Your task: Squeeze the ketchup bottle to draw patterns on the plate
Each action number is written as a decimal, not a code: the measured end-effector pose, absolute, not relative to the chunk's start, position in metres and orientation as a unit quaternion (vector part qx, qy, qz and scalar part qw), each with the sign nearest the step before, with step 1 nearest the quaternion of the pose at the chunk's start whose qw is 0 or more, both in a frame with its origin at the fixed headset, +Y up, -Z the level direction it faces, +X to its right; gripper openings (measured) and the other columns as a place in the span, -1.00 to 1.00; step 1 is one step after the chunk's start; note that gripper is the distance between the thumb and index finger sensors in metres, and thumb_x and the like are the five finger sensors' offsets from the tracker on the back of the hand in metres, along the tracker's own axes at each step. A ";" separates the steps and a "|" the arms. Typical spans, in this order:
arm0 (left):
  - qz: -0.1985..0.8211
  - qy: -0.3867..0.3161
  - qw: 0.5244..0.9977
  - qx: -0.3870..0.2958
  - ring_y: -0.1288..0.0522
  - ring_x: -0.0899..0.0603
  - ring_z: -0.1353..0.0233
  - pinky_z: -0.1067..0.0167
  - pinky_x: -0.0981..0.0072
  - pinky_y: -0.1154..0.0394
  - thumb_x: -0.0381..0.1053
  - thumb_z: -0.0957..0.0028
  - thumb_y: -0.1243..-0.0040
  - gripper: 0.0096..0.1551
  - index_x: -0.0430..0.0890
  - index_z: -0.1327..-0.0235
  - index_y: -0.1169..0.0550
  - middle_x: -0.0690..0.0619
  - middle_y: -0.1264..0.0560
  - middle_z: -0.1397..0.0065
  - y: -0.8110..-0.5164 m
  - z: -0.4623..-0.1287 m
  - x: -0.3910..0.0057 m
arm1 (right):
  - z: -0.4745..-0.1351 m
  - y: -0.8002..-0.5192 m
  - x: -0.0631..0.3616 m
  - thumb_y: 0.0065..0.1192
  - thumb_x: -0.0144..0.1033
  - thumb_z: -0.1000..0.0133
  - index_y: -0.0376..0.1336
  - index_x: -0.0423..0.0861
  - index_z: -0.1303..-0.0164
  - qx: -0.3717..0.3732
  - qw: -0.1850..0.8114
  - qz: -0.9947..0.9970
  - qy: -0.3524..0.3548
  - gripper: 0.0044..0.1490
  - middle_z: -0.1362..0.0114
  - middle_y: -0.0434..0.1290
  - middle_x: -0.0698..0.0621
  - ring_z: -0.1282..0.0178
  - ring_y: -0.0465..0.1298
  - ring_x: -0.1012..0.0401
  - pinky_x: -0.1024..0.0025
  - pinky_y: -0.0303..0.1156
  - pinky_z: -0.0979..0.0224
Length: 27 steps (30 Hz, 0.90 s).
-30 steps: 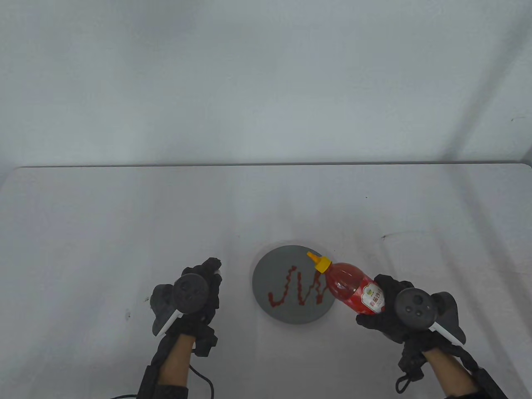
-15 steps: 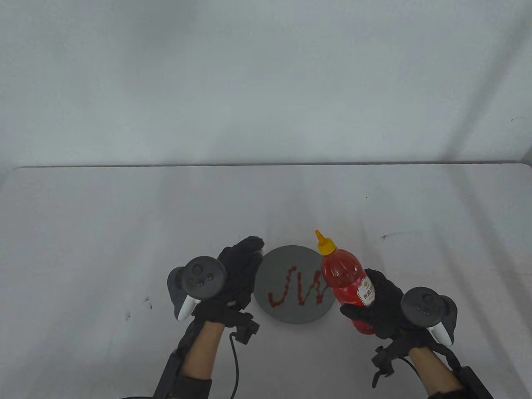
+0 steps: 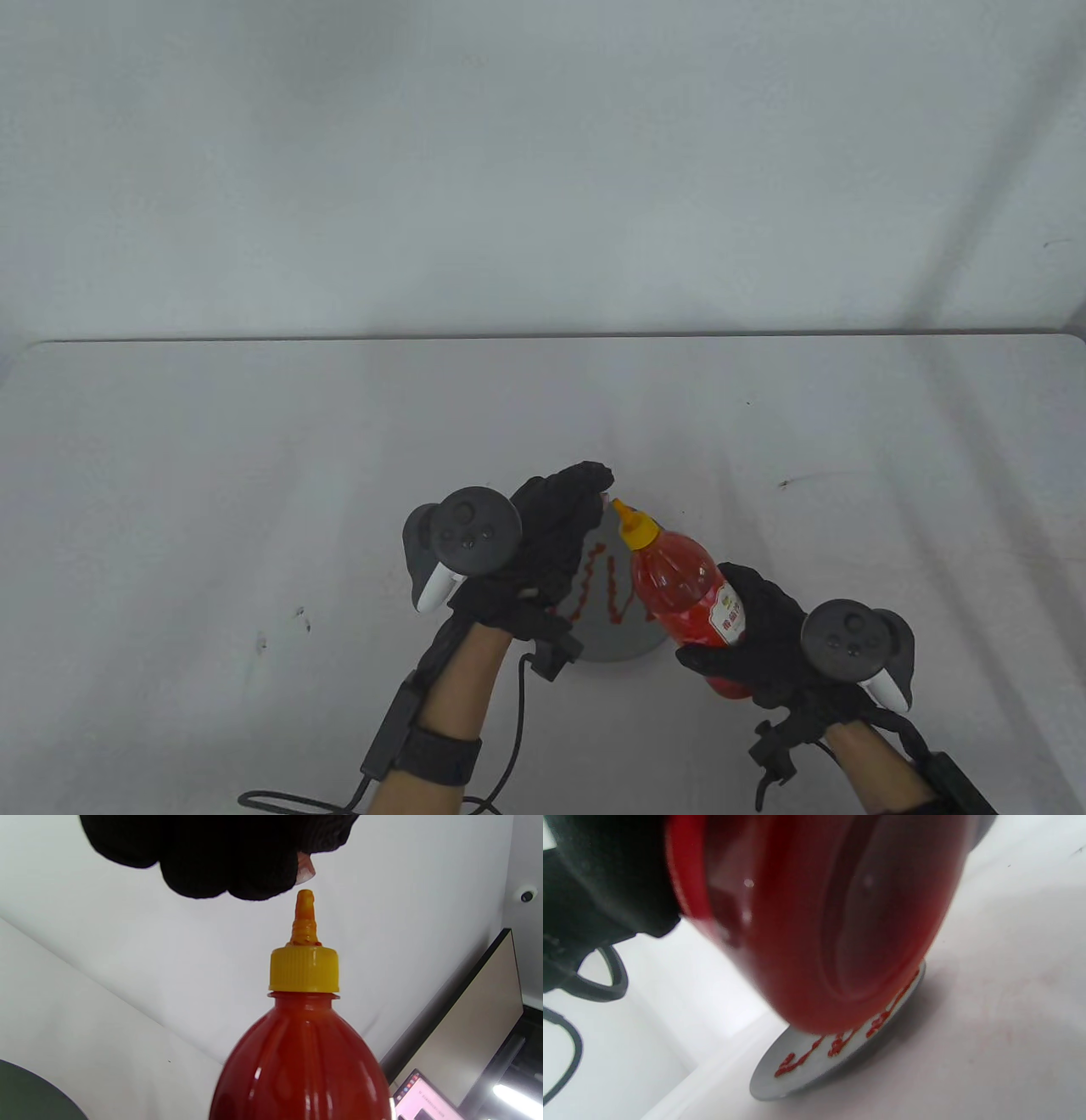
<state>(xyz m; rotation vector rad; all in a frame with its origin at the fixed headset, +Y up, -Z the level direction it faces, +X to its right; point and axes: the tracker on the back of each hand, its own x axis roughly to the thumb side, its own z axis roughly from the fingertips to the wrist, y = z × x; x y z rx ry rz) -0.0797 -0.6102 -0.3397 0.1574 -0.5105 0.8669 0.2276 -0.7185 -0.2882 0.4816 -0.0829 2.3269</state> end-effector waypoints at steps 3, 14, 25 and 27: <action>0.401 -0.259 0.876 0.071 -0.61 -0.15 -0.14 -0.21 -0.27 -0.48 -0.04 -0.24 -0.01 -0.48 -0.18 -0.42 -0.47 -0.08 -0.63 -0.12 -0.609 -0.340 -0.080 | -0.288 -0.721 0.225 0.63 0.35 0.05 0.14 -0.20 -0.54 0.192 0.368 0.909 -0.026 0.22 -0.49 0.43 -0.29 -0.34 0.43 -0.18 -0.34 0.33 -0.45; 0.260 -0.307 0.915 0.033 -0.60 -0.15 -0.17 -0.28 -0.31 -0.44 -0.03 -0.23 -0.02 -0.51 -0.10 -0.39 -0.51 -0.07 -0.63 -0.14 -0.613 -0.342 -0.063 | -0.293 -0.729 0.226 0.63 0.35 0.06 0.15 -0.19 -0.54 0.201 0.334 0.921 -0.011 0.22 -0.49 0.43 -0.29 -0.35 0.43 -0.18 -0.34 0.33 -0.45; 0.266 -0.316 0.911 0.026 -0.56 -0.15 -0.24 -0.33 -0.32 -0.40 -0.02 -0.25 -0.03 -0.46 -0.11 -0.49 -0.40 -0.05 -0.59 -0.22 -0.619 -0.348 -0.051 | -0.296 -0.732 0.234 0.63 0.34 0.06 0.15 -0.19 -0.54 0.192 0.344 0.919 -0.009 0.22 -0.49 0.43 -0.29 -0.35 0.42 -0.18 -0.35 0.32 -0.45; 0.277 -0.316 0.907 0.021 -0.56 -0.14 -0.26 -0.34 -0.32 -0.39 -0.01 -0.26 -0.04 -0.45 -0.10 -0.51 -0.37 -0.03 -0.58 -0.24 -0.620 -0.350 -0.052 | -0.297 -0.731 0.235 0.63 0.34 0.06 0.14 -0.19 -0.54 0.191 0.341 0.920 -0.011 0.22 -0.49 0.43 -0.29 -0.35 0.43 -0.18 -0.35 0.32 -0.45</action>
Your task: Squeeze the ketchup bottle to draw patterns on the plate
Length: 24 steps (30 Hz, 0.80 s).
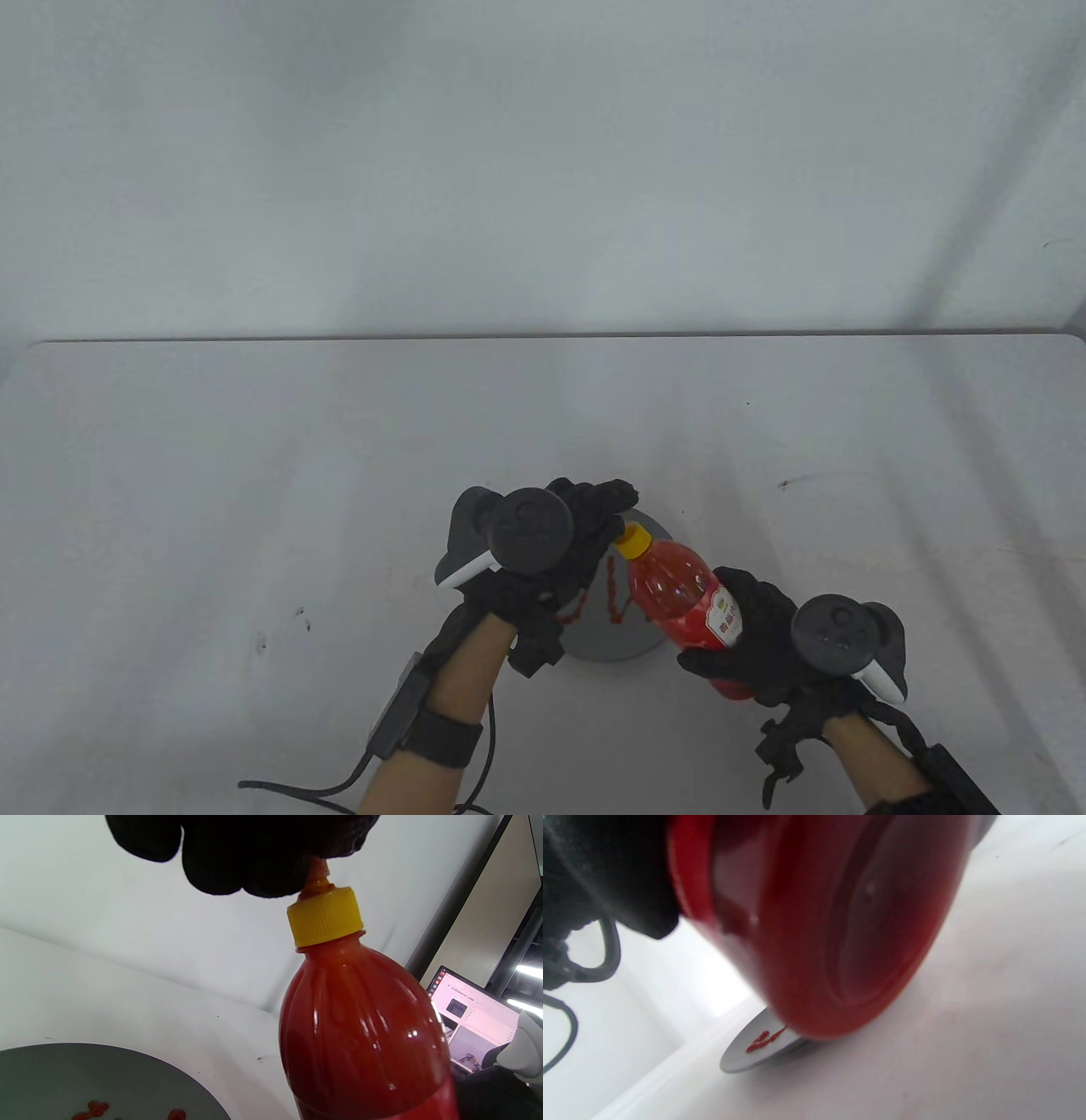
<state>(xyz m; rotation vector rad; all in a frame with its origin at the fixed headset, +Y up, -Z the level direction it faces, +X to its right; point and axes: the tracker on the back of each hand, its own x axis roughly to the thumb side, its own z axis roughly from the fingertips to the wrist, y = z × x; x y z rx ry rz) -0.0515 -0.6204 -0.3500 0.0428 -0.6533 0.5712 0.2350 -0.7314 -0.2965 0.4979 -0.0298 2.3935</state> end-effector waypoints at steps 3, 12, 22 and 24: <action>0.301 -0.318 0.899 0.008 -0.55 -0.14 -0.28 -0.34 -0.32 -0.39 0.01 -0.26 -0.06 -0.41 -0.12 -0.53 -0.33 -0.03 -0.57 -0.26 -0.623 -0.352 -0.054 | -0.297 -0.731 0.236 0.63 0.34 0.06 0.14 -0.19 -0.55 0.190 0.341 0.921 -0.014 0.22 -0.49 0.43 -0.29 -0.35 0.42 -0.18 -0.35 0.32 -0.45; 0.355 -0.294 0.887 0.020 -0.59 -0.14 -0.12 -0.20 -0.22 -0.48 0.10 -0.26 -0.03 -0.54 -0.08 -0.30 -0.51 -0.04 -0.63 -0.06 -0.628 -0.354 -0.056 | -0.296 -0.732 0.233 0.63 0.33 0.06 0.14 -0.19 -0.55 0.199 0.332 0.922 -0.015 0.23 -0.50 0.42 -0.29 -0.36 0.42 -0.19 -0.36 0.31 -0.45; 0.320 -0.333 0.887 0.003 -0.51 -0.17 -0.32 -0.30 -0.22 -0.42 0.00 -0.26 -0.07 -0.53 0.09 -0.45 -0.43 -0.03 -0.55 -0.32 -0.623 -0.354 -0.058 | -0.296 -0.731 0.235 0.63 0.34 0.06 0.14 -0.19 -0.55 0.195 0.341 0.920 -0.017 0.22 -0.50 0.42 -0.29 -0.36 0.41 -0.19 -0.36 0.31 -0.45; 0.323 -0.331 0.887 0.006 -0.54 -0.16 -0.30 -0.29 -0.20 -0.44 0.02 -0.26 -0.09 -0.52 0.10 -0.46 -0.46 -0.01 -0.57 -0.31 -0.623 -0.355 -0.060 | -0.296 -0.731 0.235 0.63 0.34 0.06 0.14 -0.19 -0.55 0.195 0.339 0.920 -0.018 0.22 -0.50 0.42 -0.29 -0.36 0.42 -0.18 -0.36 0.31 -0.45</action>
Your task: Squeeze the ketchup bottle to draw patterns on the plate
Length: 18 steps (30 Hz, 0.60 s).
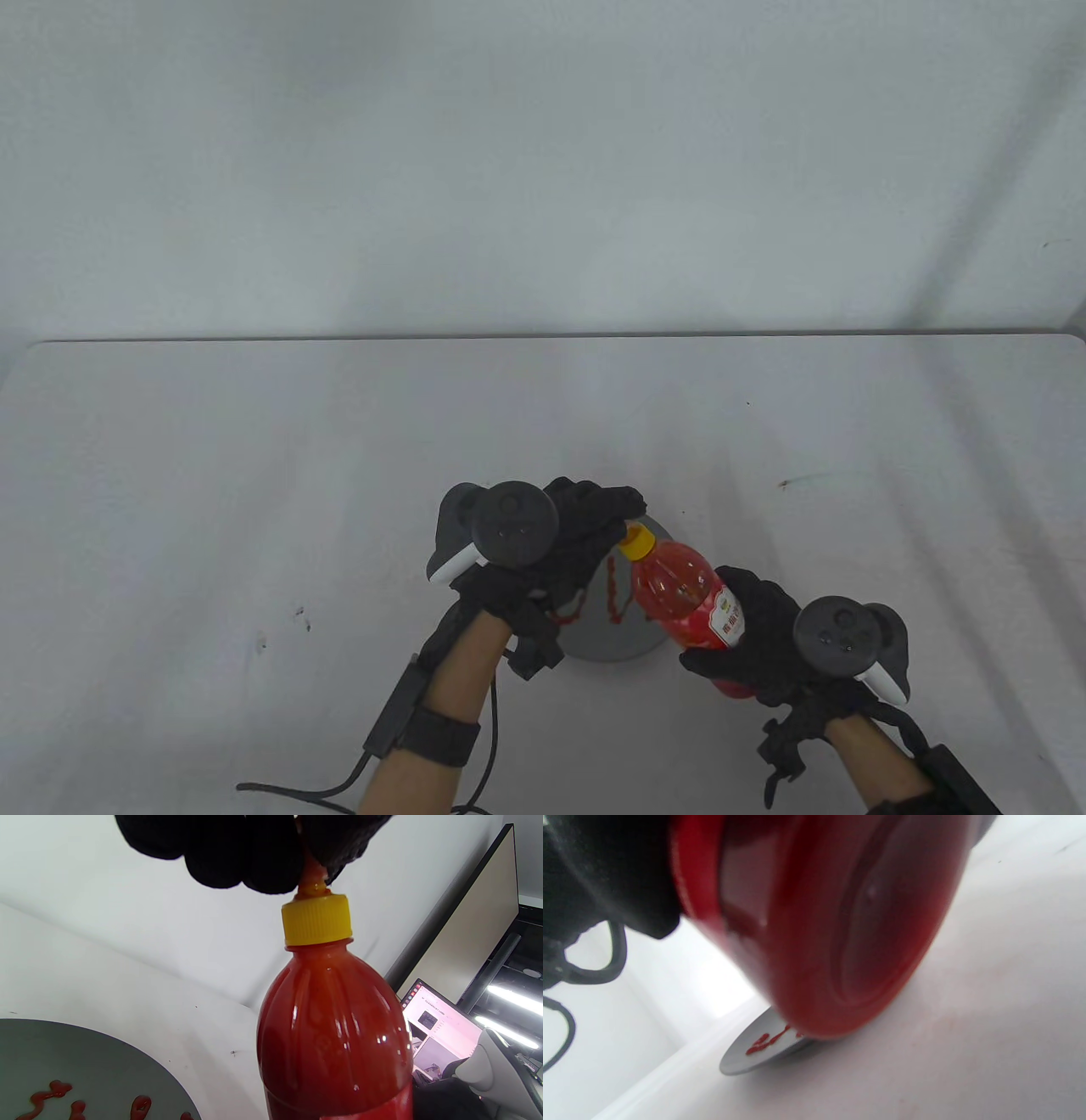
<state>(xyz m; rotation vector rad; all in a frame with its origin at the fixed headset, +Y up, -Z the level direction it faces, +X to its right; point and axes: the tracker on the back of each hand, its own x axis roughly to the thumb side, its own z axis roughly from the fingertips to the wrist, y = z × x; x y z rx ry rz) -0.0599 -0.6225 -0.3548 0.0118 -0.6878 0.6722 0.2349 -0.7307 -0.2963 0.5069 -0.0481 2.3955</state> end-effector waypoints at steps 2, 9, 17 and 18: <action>0.335 -0.330 0.882 0.008 -0.56 -0.16 -0.28 -0.28 -0.21 -0.44 0.09 -0.26 -0.08 -0.47 0.10 -0.51 -0.43 -0.03 -0.59 -0.29 -0.622 -0.355 -0.062 | -0.296 -0.731 0.235 0.63 0.34 0.06 0.14 -0.19 -0.55 0.194 0.340 0.920 -0.019 0.22 -0.50 0.42 -0.29 -0.36 0.41 -0.18 -0.35 0.31 -0.46; 0.366 -0.252 0.896 0.015 -0.60 -0.19 -0.19 -0.19 -0.22 -0.47 0.26 -0.26 0.08 -0.31 -0.15 -0.46 -0.46 -0.08 -0.64 -0.20 -0.626 -0.356 -0.067 | -0.296 -0.731 0.234 0.63 0.34 0.06 0.14 -0.19 -0.55 0.198 0.335 0.921 -0.021 0.23 -0.50 0.42 -0.29 -0.36 0.41 -0.19 -0.36 0.31 -0.46; 0.340 -0.230 0.912 -0.002 -0.65 -0.11 0.05 -0.06 -0.18 -0.53 0.30 -0.24 0.03 -0.38 -0.17 -0.11 -0.62 0.03 -0.67 0.20 -0.632 -0.356 -0.061 | -0.296 -0.733 0.231 0.63 0.33 0.06 0.14 -0.19 -0.55 0.202 0.330 0.922 -0.016 0.23 -0.50 0.42 -0.30 -0.36 0.41 -0.19 -0.36 0.31 -0.46; 0.339 -0.235 0.911 -0.003 -0.64 -0.11 0.04 -0.06 -0.18 -0.52 0.27 -0.25 0.02 -0.40 -0.18 -0.12 -0.61 0.03 -0.67 0.20 -0.632 -0.356 -0.060 | -0.295 -0.733 0.231 0.64 0.33 0.06 0.14 -0.19 -0.55 0.202 0.330 0.922 -0.016 0.22 -0.50 0.42 -0.29 -0.36 0.41 -0.19 -0.35 0.31 -0.46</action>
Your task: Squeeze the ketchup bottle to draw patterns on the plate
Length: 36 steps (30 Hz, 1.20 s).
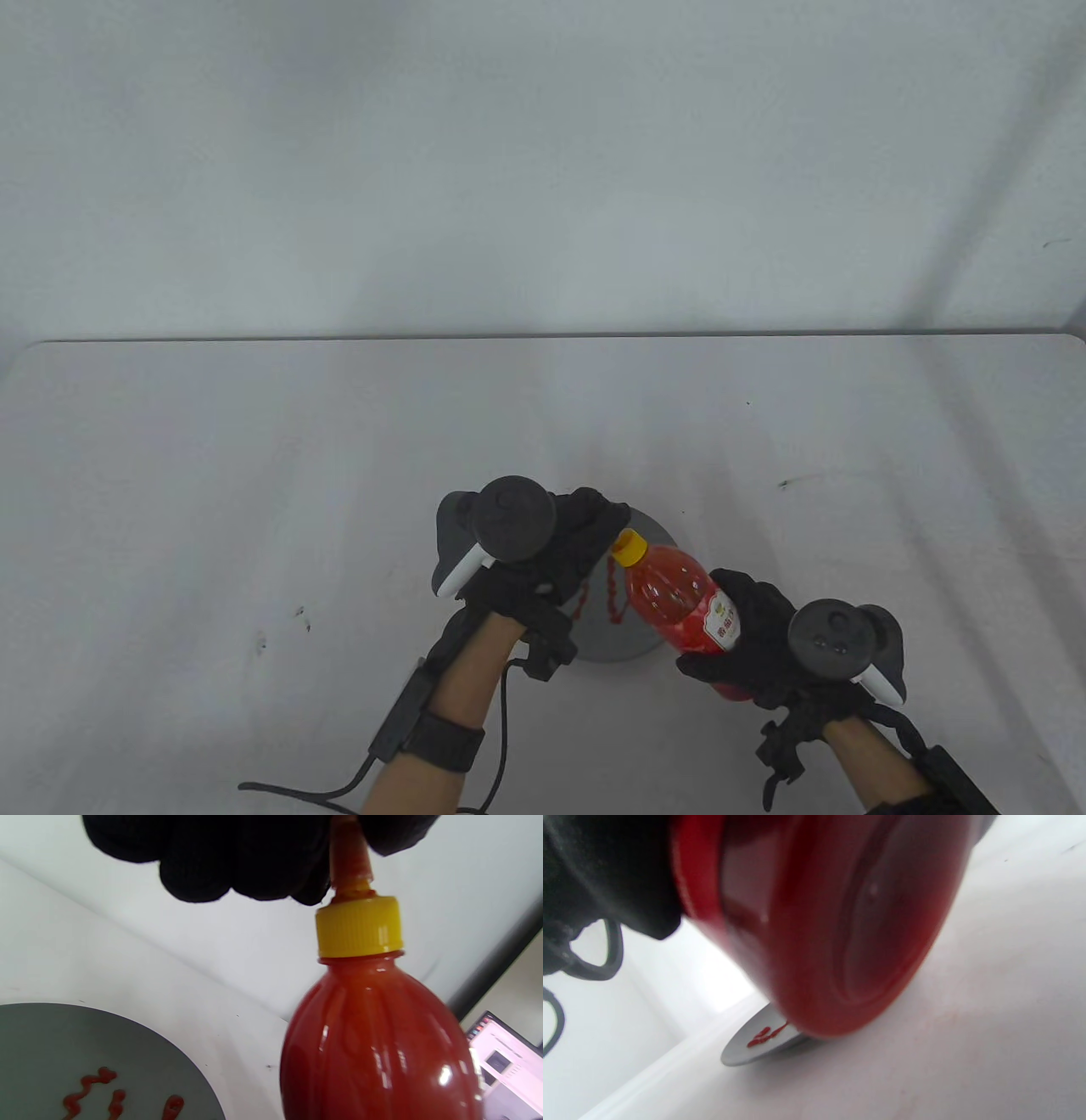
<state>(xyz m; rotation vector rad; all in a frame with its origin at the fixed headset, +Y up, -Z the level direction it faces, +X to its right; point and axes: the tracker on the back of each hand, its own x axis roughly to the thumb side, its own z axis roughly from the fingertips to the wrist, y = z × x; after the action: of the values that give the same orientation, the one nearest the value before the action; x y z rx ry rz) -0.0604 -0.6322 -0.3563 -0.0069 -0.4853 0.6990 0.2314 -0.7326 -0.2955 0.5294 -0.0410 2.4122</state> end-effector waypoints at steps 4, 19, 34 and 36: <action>0.353 -0.266 0.897 -0.028 -0.61 -0.12 -0.04 -0.12 -0.20 -0.50 0.17 -0.25 0.02 -0.42 -0.23 -0.26 -0.52 0.02 -0.63 0.09 -0.634 -0.357 -0.059 | -0.295 -0.732 0.232 0.64 0.33 0.06 0.14 -0.19 -0.55 0.203 0.332 0.921 -0.014 0.23 -0.50 0.42 -0.29 -0.36 0.41 -0.19 -0.36 0.31 -0.46; 0.260 -0.199 0.945 0.020 -0.65 -0.09 0.17 0.03 -0.15 -0.56 0.29 -0.25 0.04 -0.44 -0.13 0.10 -0.68 0.07 -0.66 0.38 -0.628 -0.352 -0.058 | -0.294 -0.734 0.224 0.64 0.33 0.06 0.14 -0.19 -0.55 0.218 0.318 0.923 -0.007 0.22 -0.50 0.42 -0.29 -0.36 0.41 -0.19 -0.36 0.30 -0.46; 0.305 -0.272 0.912 -0.020 -0.53 -0.17 -0.23 -0.25 -0.24 -0.42 0.17 -0.28 0.02 -0.34 -0.16 -0.53 -0.32 -0.04 -0.57 -0.19 -0.631 -0.352 -0.058 | -0.297 -0.734 0.229 0.64 0.33 0.06 0.14 -0.19 -0.55 0.206 0.332 0.920 -0.008 0.22 -0.50 0.42 -0.29 -0.36 0.41 -0.19 -0.36 0.30 -0.46; 0.313 -0.267 0.911 -0.015 -0.54 -0.18 -0.23 -0.24 -0.24 -0.42 0.26 -0.26 0.05 -0.26 -0.19 -0.53 -0.33 -0.05 -0.57 -0.19 -0.631 -0.353 -0.058 | -0.297 -0.734 0.229 0.64 0.33 0.05 0.14 -0.19 -0.55 0.207 0.331 0.921 -0.009 0.22 -0.50 0.42 -0.29 -0.36 0.41 -0.19 -0.35 0.30 -0.46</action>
<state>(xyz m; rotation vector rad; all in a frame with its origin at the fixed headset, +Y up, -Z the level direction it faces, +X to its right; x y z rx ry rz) -0.0578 -0.6312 -0.3532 -0.0314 -0.5494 0.6453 0.2285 -0.7338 -0.2967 0.5404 -0.0229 2.4066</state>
